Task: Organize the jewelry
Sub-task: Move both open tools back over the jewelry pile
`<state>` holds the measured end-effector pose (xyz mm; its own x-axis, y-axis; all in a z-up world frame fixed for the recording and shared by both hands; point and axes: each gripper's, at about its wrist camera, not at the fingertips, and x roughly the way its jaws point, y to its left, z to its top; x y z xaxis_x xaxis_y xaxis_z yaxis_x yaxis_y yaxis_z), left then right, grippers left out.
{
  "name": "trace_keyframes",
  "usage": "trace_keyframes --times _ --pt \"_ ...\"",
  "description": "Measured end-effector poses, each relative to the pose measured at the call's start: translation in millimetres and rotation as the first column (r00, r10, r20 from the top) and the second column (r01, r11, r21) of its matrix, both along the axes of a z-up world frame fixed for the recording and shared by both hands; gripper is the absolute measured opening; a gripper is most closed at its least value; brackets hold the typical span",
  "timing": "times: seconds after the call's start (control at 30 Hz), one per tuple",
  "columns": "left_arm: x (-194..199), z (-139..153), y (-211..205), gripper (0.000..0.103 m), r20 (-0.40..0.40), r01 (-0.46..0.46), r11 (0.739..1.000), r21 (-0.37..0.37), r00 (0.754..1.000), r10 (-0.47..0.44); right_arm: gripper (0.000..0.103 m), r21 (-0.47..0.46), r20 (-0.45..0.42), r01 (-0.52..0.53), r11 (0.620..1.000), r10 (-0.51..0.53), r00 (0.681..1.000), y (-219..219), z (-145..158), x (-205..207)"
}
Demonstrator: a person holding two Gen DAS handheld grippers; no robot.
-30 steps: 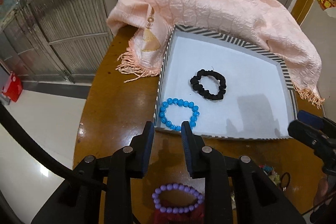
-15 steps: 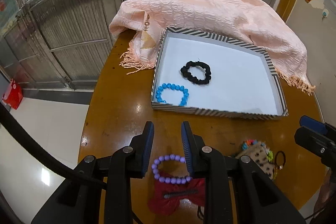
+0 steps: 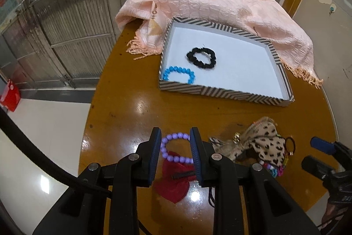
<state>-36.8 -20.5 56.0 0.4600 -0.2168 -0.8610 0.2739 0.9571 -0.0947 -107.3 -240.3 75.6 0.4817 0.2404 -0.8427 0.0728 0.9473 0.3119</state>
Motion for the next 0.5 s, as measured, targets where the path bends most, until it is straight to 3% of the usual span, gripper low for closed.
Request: trace_keyframes --times 0.3,0.37,0.5 --pt "-13 -10 -13 0.018 -0.045 0.081 0.995 -0.051 0.996 -0.083 0.086 -0.041 -0.089 0.007 0.999 -0.011 0.996 2 -24 -19" --pt "-16 -12 -17 0.019 -0.051 0.104 0.993 -0.06 0.993 -0.107 0.086 -0.033 -0.083 0.002 0.999 -0.004 0.997 3 -26 -22" --pt "-22 -18 -30 0.021 -0.074 0.161 0.984 -0.074 0.983 -0.167 0.086 -0.109 -0.051 -0.015 0.994 0.01 0.999 3 -27 -26"
